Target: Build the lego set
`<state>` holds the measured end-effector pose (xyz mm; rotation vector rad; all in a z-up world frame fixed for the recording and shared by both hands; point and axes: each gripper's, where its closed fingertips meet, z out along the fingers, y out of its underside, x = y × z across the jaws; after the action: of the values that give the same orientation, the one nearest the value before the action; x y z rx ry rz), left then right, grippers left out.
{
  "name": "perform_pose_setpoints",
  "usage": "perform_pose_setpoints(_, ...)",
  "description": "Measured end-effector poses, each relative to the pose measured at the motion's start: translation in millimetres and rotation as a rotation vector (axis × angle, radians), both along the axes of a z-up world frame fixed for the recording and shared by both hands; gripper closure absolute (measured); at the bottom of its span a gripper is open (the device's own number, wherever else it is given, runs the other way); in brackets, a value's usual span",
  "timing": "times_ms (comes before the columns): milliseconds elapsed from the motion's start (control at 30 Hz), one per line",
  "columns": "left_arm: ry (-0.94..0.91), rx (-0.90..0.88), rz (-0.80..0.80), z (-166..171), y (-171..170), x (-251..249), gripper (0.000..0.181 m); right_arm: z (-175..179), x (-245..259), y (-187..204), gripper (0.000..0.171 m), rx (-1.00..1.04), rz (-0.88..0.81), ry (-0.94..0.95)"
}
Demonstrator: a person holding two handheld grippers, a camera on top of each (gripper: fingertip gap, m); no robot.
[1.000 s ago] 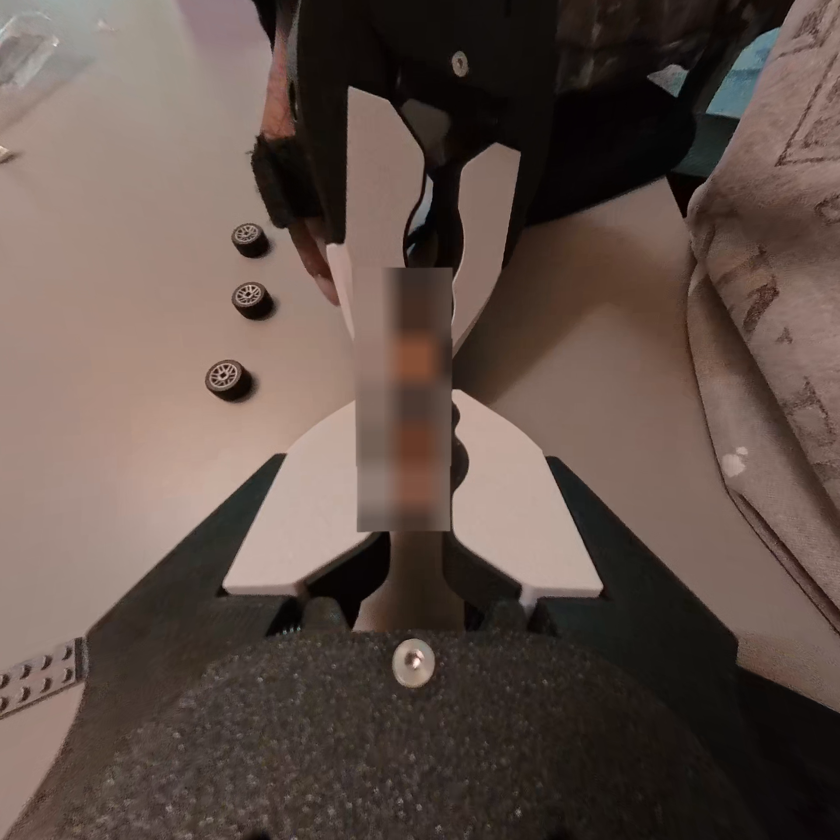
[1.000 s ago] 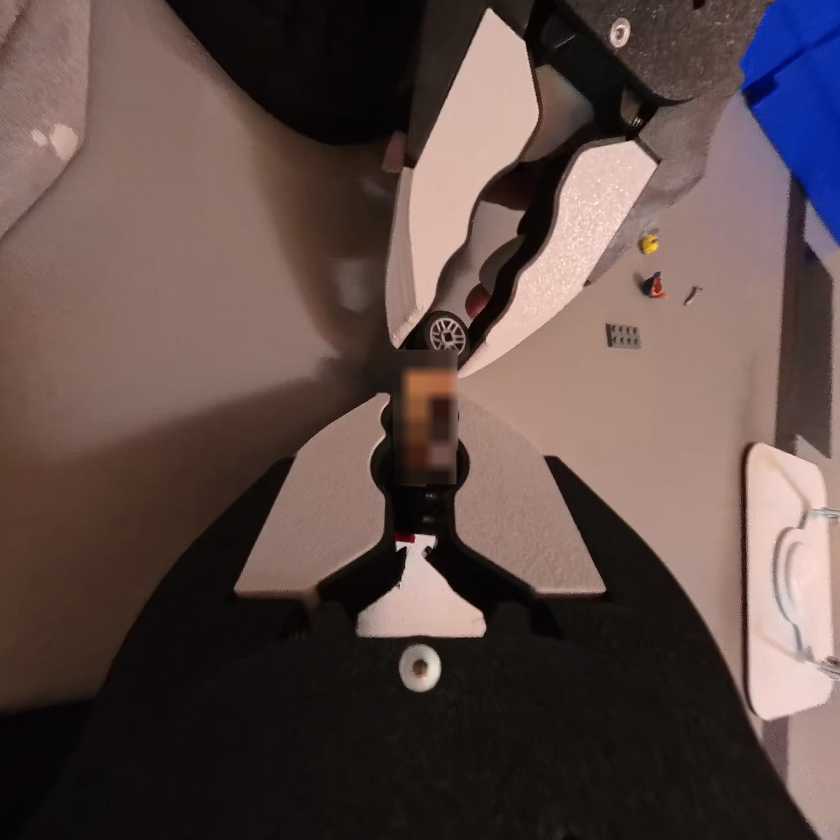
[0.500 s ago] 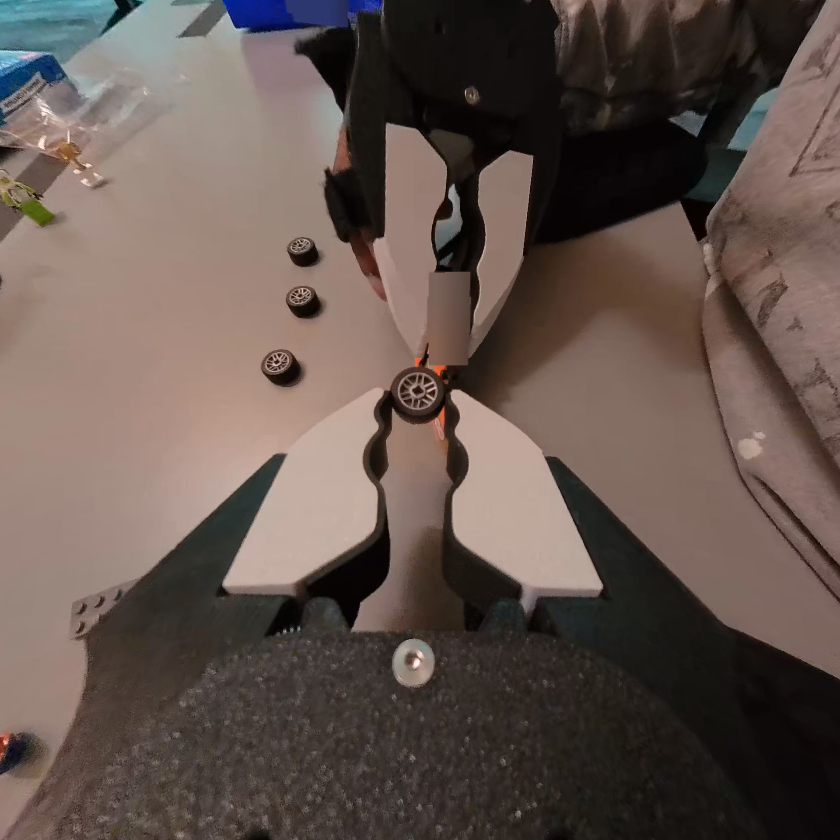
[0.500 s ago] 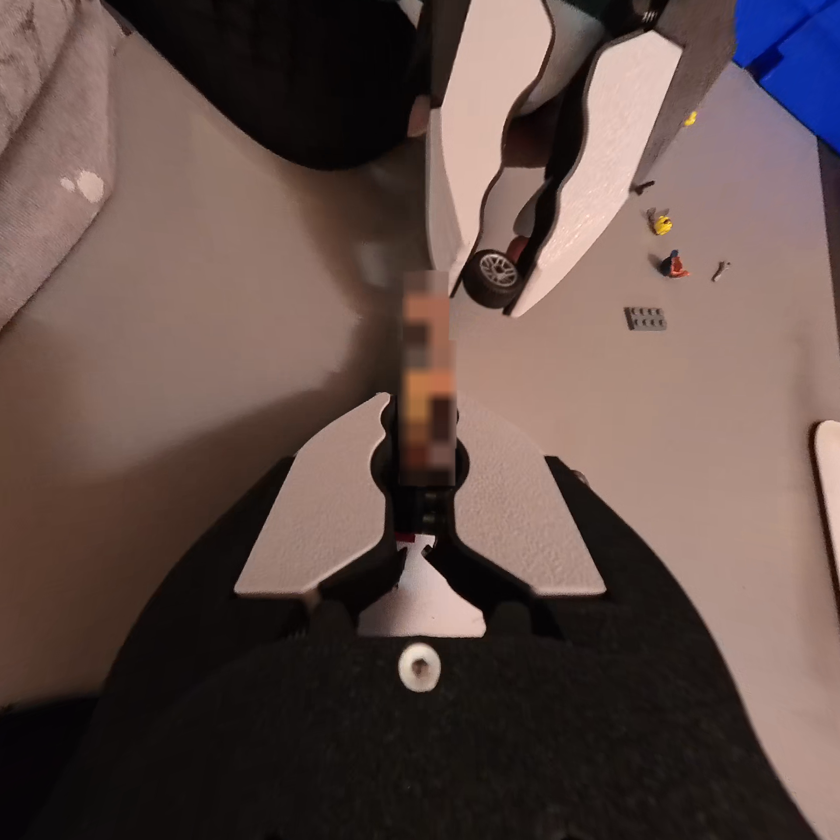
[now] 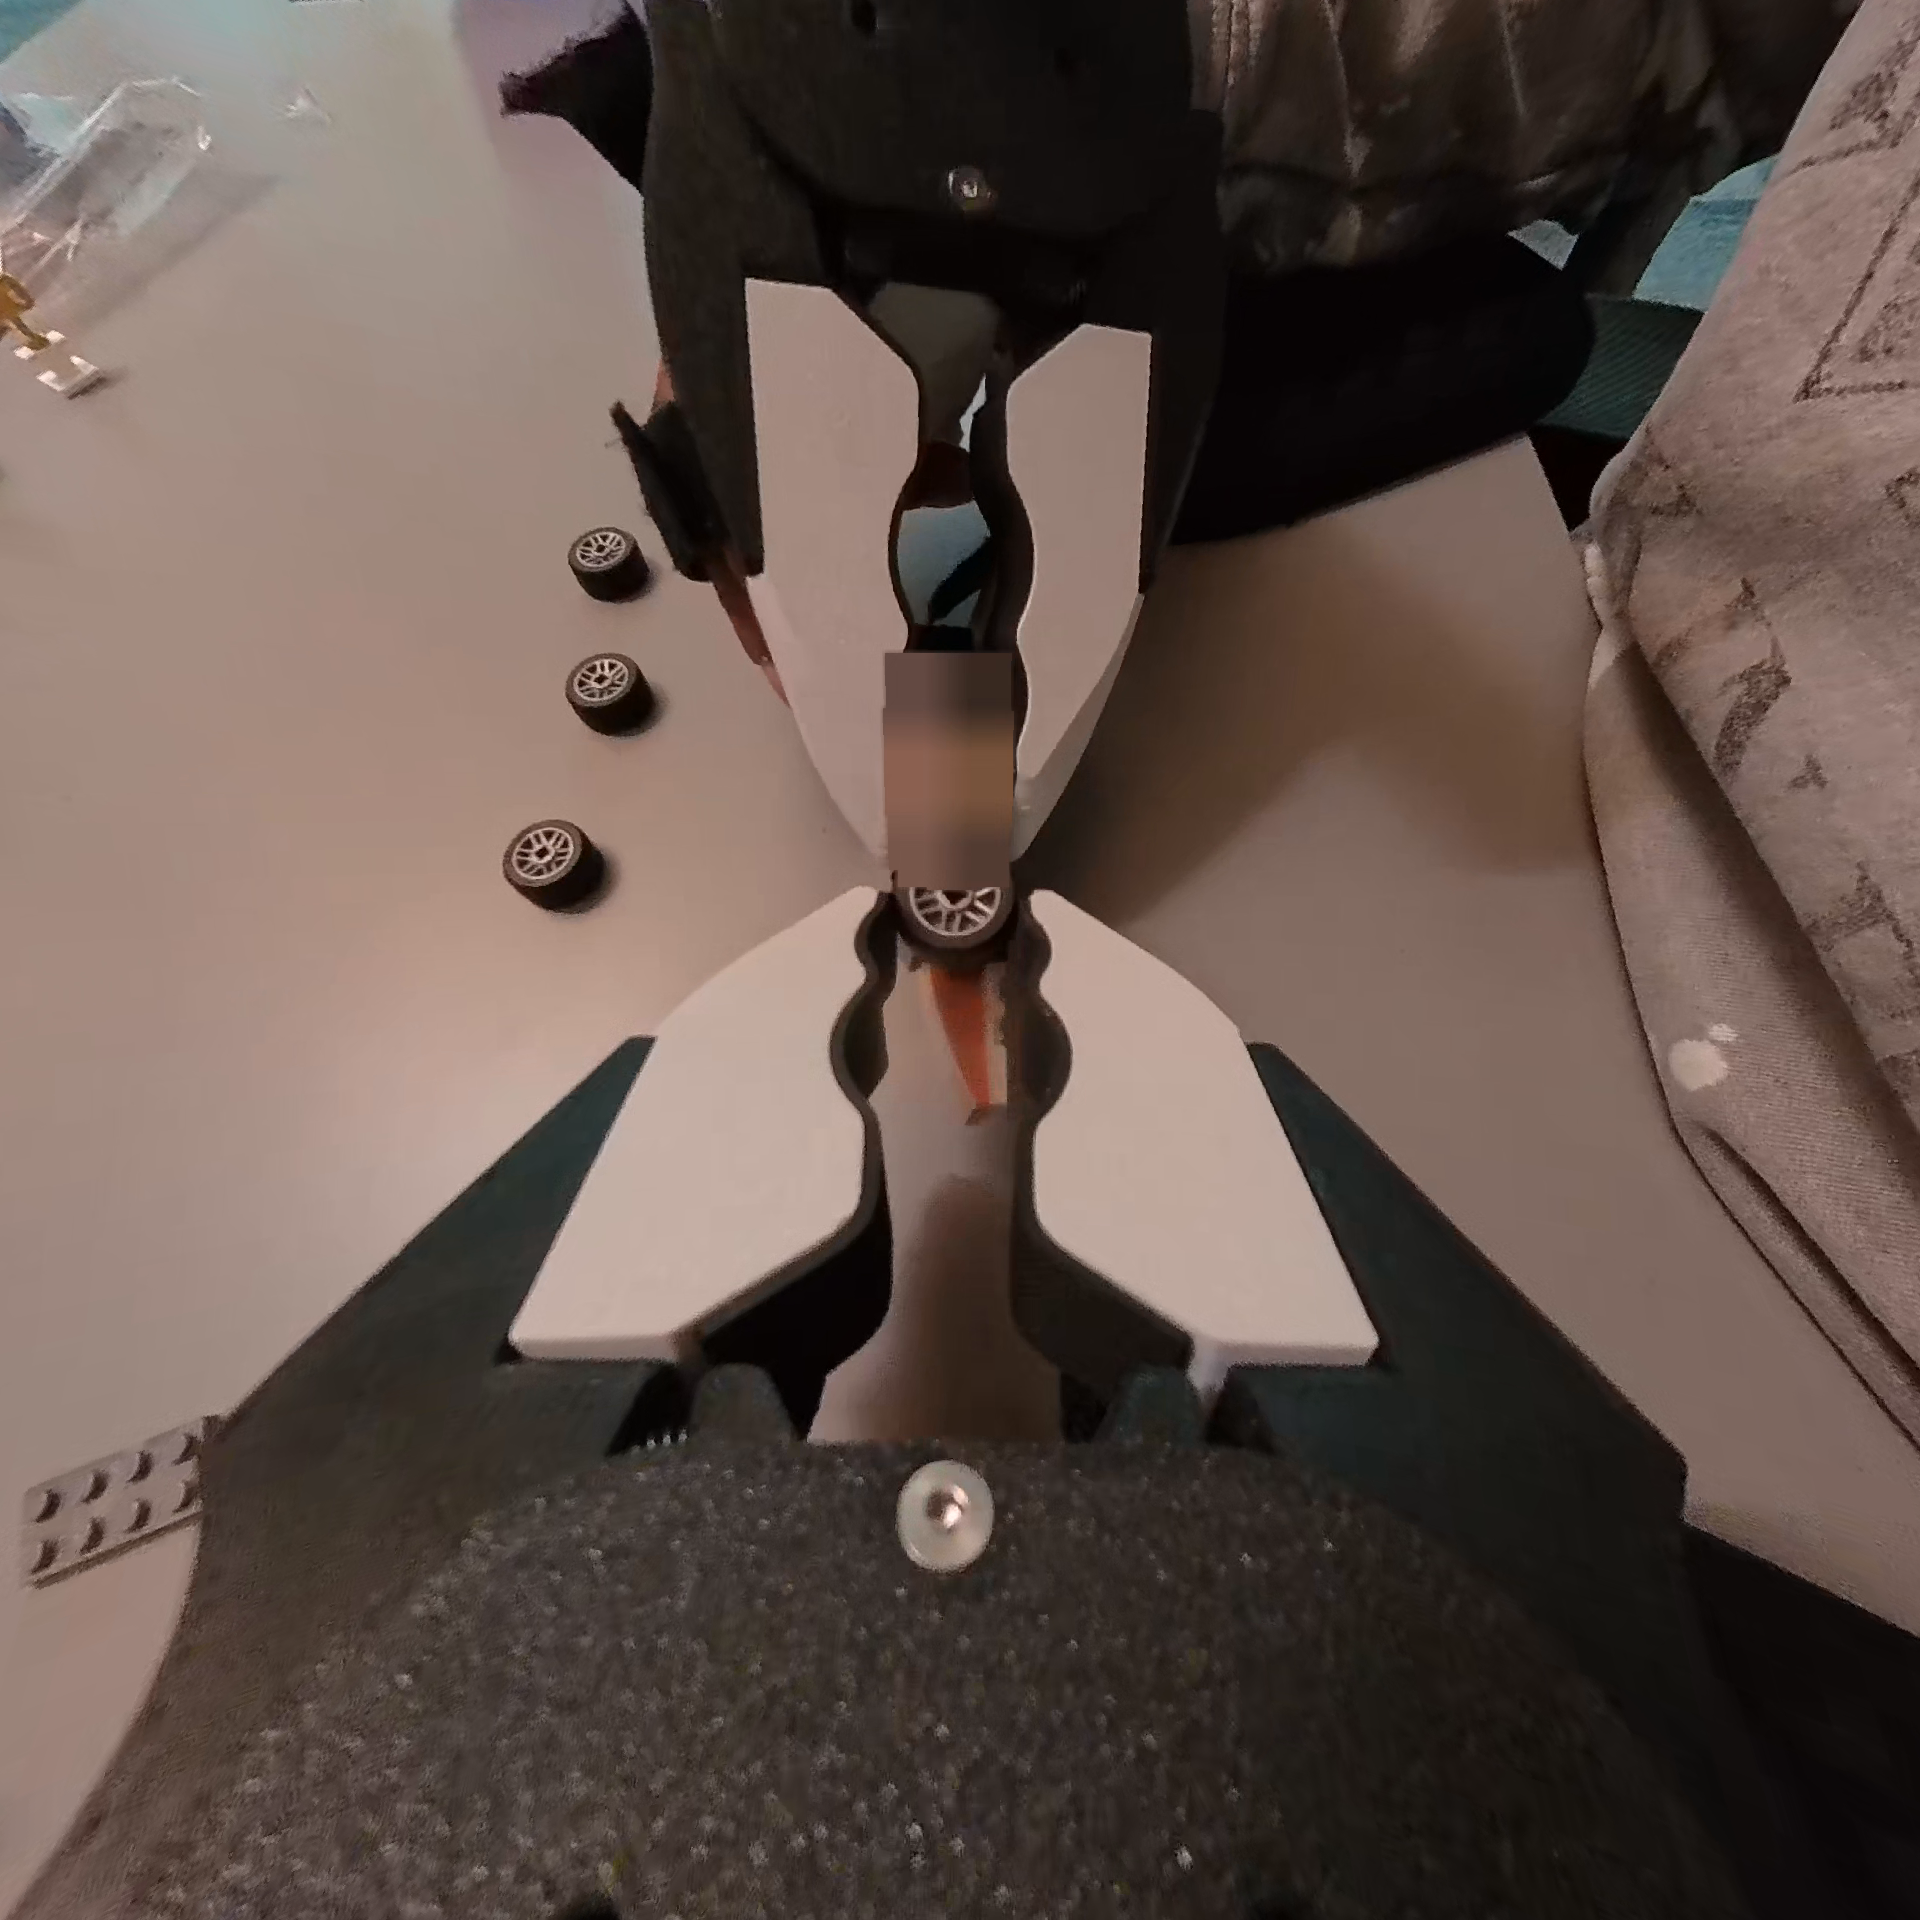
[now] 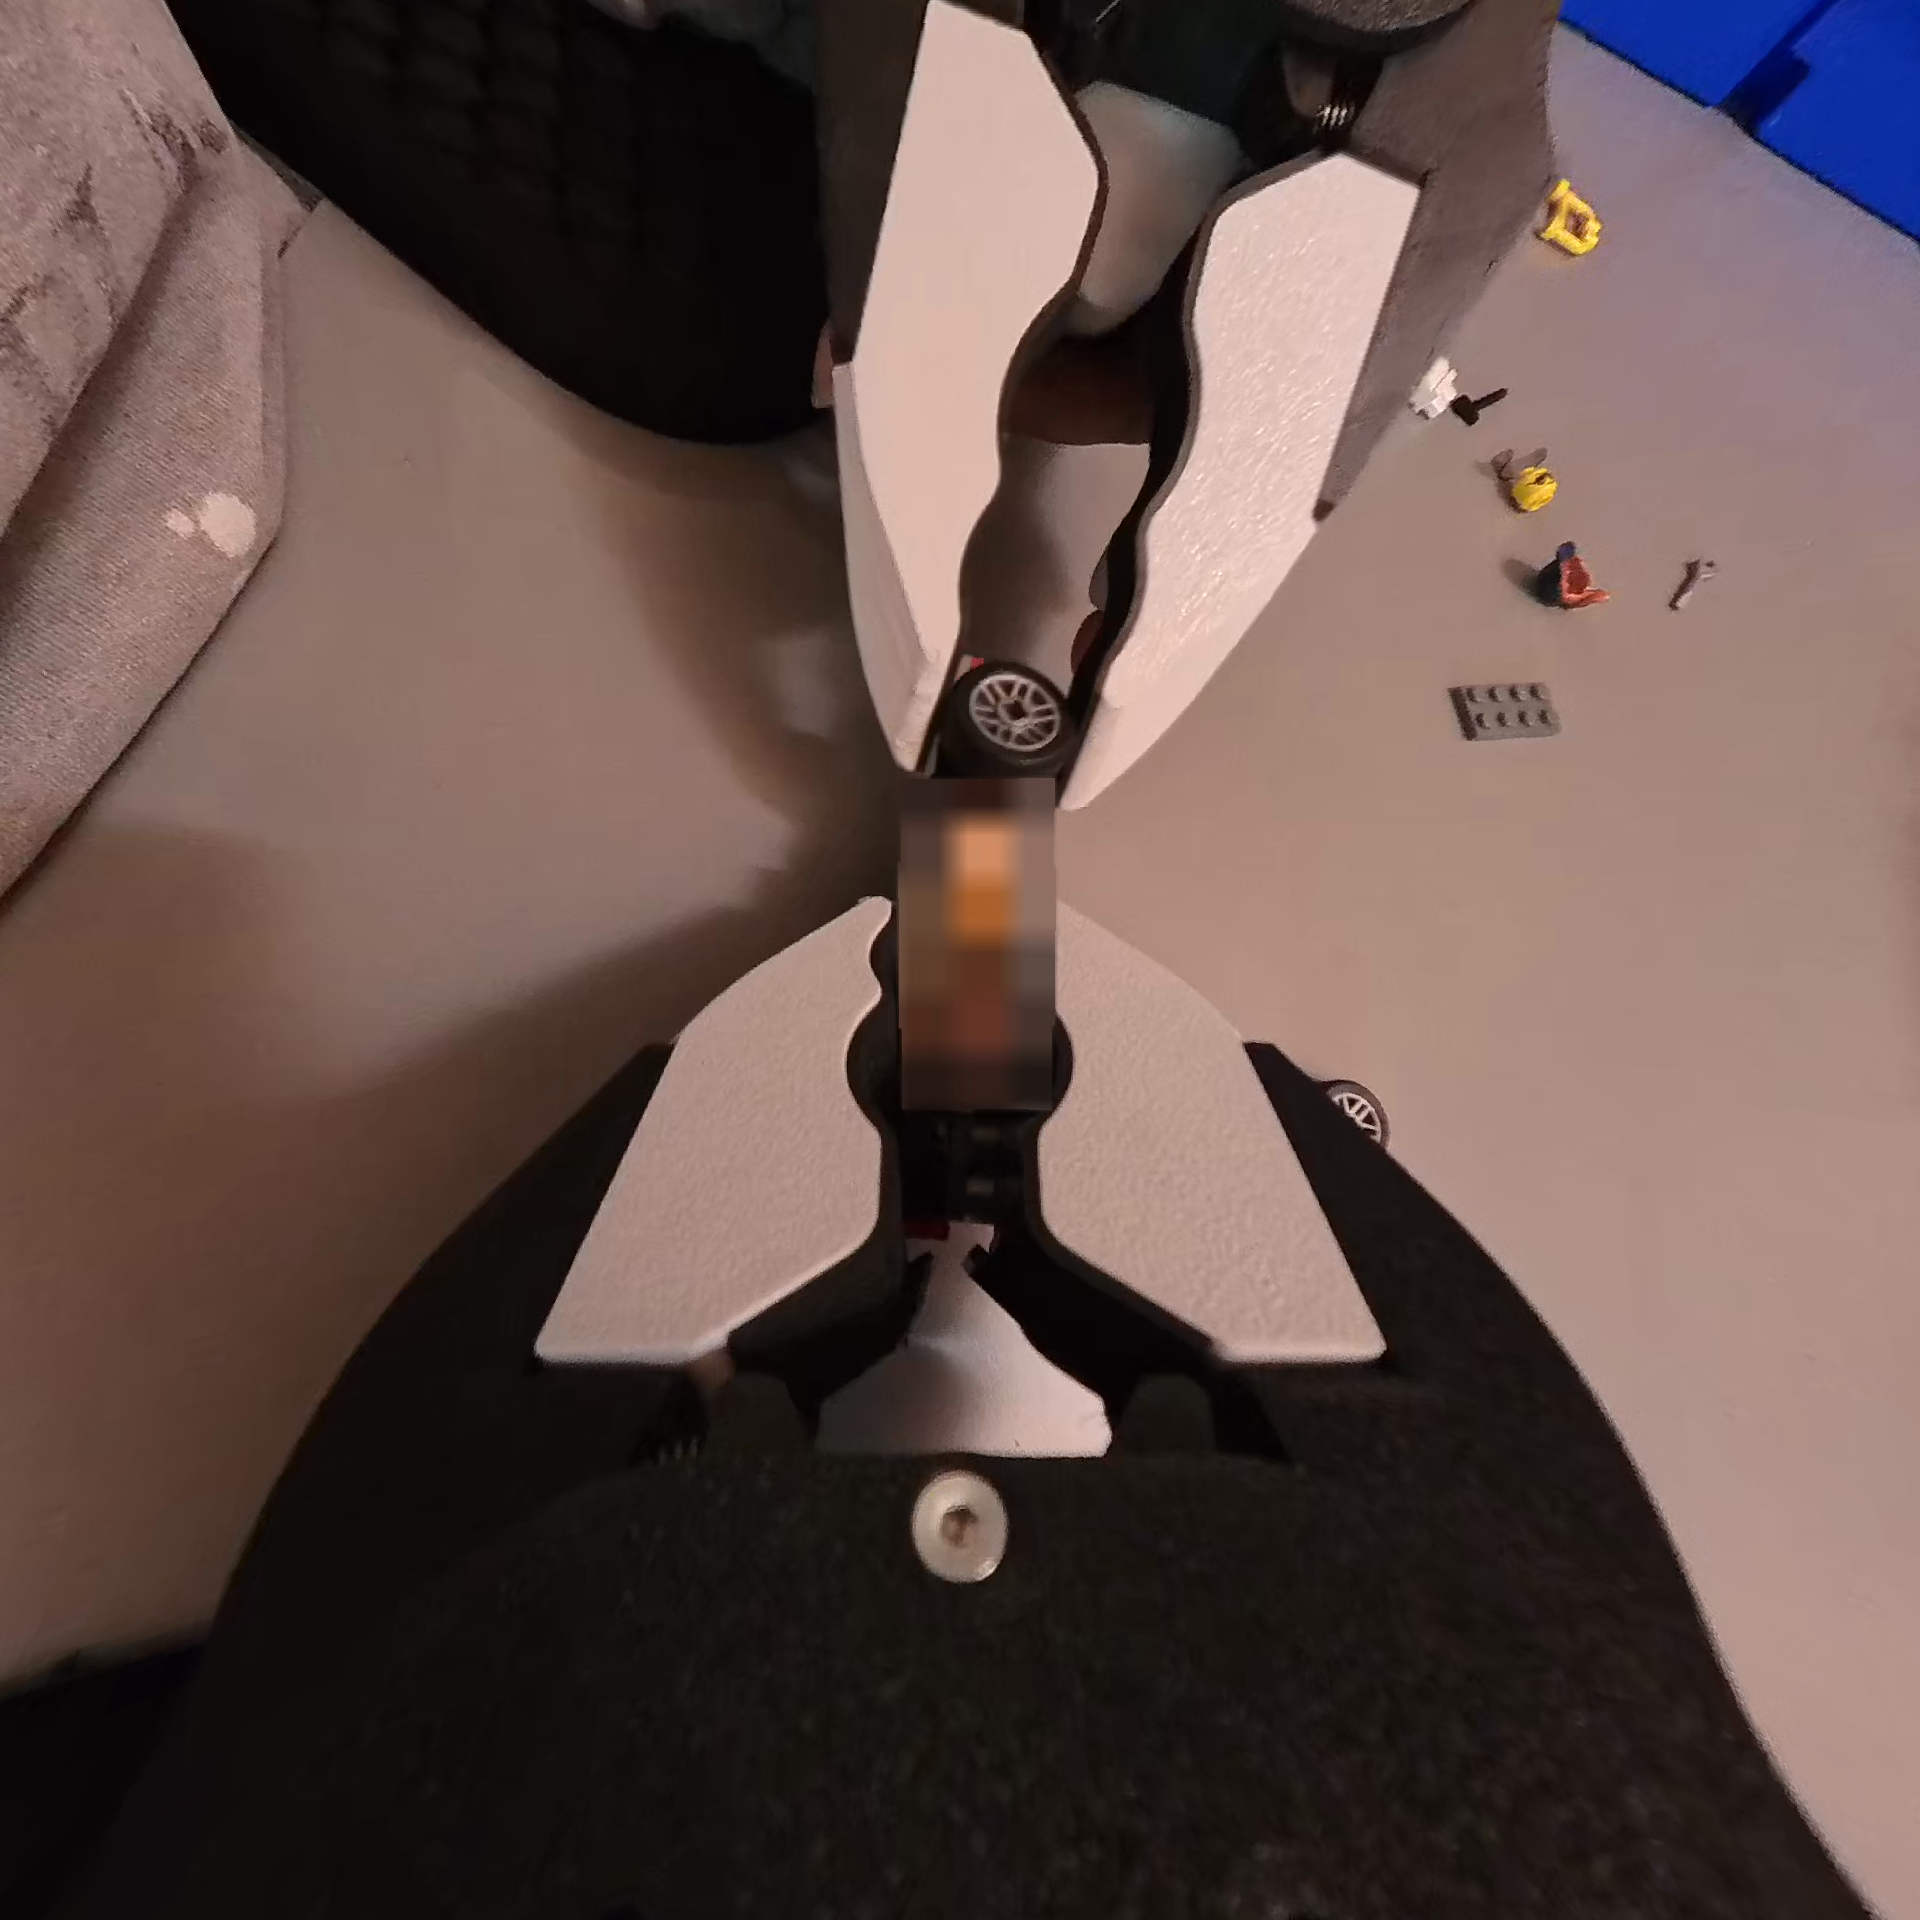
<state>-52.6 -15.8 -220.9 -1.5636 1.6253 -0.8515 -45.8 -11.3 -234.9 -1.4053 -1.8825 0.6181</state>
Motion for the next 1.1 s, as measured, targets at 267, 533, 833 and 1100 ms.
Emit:
perform_pose_setpoints(267,0.013,-0.002,-0.003,-1.3,-1.3,2.1,0.16,0.1,-0.3,0.3,0.153,-0.009,0.004,0.019)
perform_pose_setpoints(533,0.049,0.034,0.003,-2.7,-0.9,1.8,0.16,0.2,-0.4,-0.1,0.153,-0.024,0.008,0.031)
perform_pose_setpoints(833,0.063,0.044,0.001,-4.2,-0.9,2.0,0.16,-1.9,-0.5,1.4,0.151,-0.021,-0.002,-0.004)
perform_pose_setpoints(1100,0.083,0.049,0.006,-9.6,1.0,2.5,0.16,-0.5,5.5,5.5,0.149,0.019,-0.015,-0.079)
